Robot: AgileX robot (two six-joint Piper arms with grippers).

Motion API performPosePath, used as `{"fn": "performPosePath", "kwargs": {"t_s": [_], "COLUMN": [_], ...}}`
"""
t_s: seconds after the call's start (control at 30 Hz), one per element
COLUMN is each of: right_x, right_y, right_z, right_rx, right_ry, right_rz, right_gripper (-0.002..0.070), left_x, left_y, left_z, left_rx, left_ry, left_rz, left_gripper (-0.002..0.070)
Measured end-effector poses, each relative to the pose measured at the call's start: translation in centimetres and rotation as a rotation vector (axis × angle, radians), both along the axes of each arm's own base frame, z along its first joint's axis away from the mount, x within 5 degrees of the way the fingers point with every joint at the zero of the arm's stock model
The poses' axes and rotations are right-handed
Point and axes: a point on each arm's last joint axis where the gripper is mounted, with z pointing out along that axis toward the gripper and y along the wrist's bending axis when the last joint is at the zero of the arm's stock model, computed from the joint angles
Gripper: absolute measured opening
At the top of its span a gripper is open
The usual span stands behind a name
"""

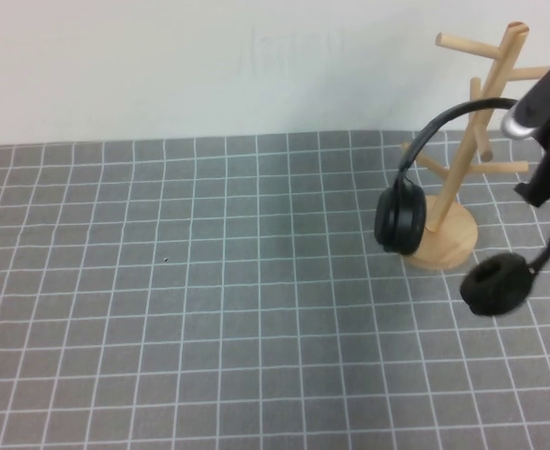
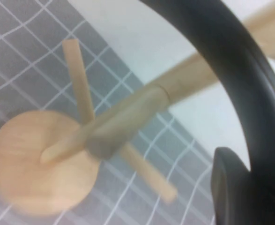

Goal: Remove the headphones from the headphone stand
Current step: Pick up the headphones from the headphone stand, then place the headphones on the table

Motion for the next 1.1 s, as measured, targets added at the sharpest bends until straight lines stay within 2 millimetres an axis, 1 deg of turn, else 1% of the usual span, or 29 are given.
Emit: {"fn": "performPosePath", "kwargs": {"t_s": [0.1, 0.13, 0.2, 0.27, 0.33, 0.4, 0.47, 0.53, 0.67, 0.77, 0.87, 0.97, 1.07, 1.1], "right_x": [-2.4, -3.2, -4.7, -6.3, -7.3, -8.1, -8.7, -8.9, -7.9, -6.8, -5.4, -3.9, -2.7, -2.3], "right_y": [0.6, 0.9, 1.6, 1.9, 2.2, 2.5, 2.9, 3.3, 4.4, 5.9, 7.4, 8.1, 8.4, 8.6], "right_z": [2.3, 3.3, 5.1, 6.8, 7.4, 7.1, 6.0, 4.7, 1.6, -1.2, -4.2, -7.3, -9.8, -10.3], "right_rx": [0.014, 0.043, 0.132, 0.268, 0.379, 0.446, 0.498, 0.511, 0.498, 0.450, 0.406, 0.351, 0.290, 0.281], "right_ry": [0.022, 0.016, 0.014, 0.041, 0.115, 0.226, 0.374, 0.508, 0.679, 0.761, 0.796, 0.807, 0.830, 0.834], "right_rz": [0.004, 0.005, -0.003, -0.036, -0.074, -0.113, -0.185, -0.261, -0.371, -0.391, -0.393, -0.399, -0.409, -0.409], "right_gripper": [0.0042, 0.0042, 0.0042, 0.0042, 0.0042, 0.0042, 0.0042, 0.0042, 0.0042, 0.0042, 0.0042, 0.0042, 0.0042, 0.0042], "left_x": [0.0, 0.0, 0.0, 0.0, 0.0, 0.0, 0.0, 0.0, 0.0, 0.0, 0.0, 0.0, 0.0, 0.0], "left_y": [0.0, 0.0, 0.0, 0.0, 0.0, 0.0, 0.0, 0.0, 0.0, 0.0, 0.0, 0.0, 0.0, 0.0], "left_z": [0.0, 0.0, 0.0, 0.0, 0.0, 0.0, 0.0, 0.0, 0.0, 0.0, 0.0, 0.0, 0.0, 0.0], "left_rx": [0.000, 0.000, 0.000, 0.000, 0.000, 0.000, 0.000, 0.000, 0.000, 0.000, 0.000, 0.000, 0.000, 0.000], "left_ry": [0.000, 0.000, 0.000, 0.000, 0.000, 0.000, 0.000, 0.000, 0.000, 0.000, 0.000, 0.000, 0.000, 0.000], "left_rz": [0.000, 0.000, 0.000, 0.000, 0.000, 0.000, 0.000, 0.000, 0.000, 0.000, 0.000, 0.000, 0.000, 0.000], "left_gripper": [-0.0003, -0.0003, -0.0003, -0.0003, -0.0003, -0.0003, -0.0003, -0.0003, -0.0003, -0.0003, -0.0003, -0.0003, -0.0003, -0.0003]}}
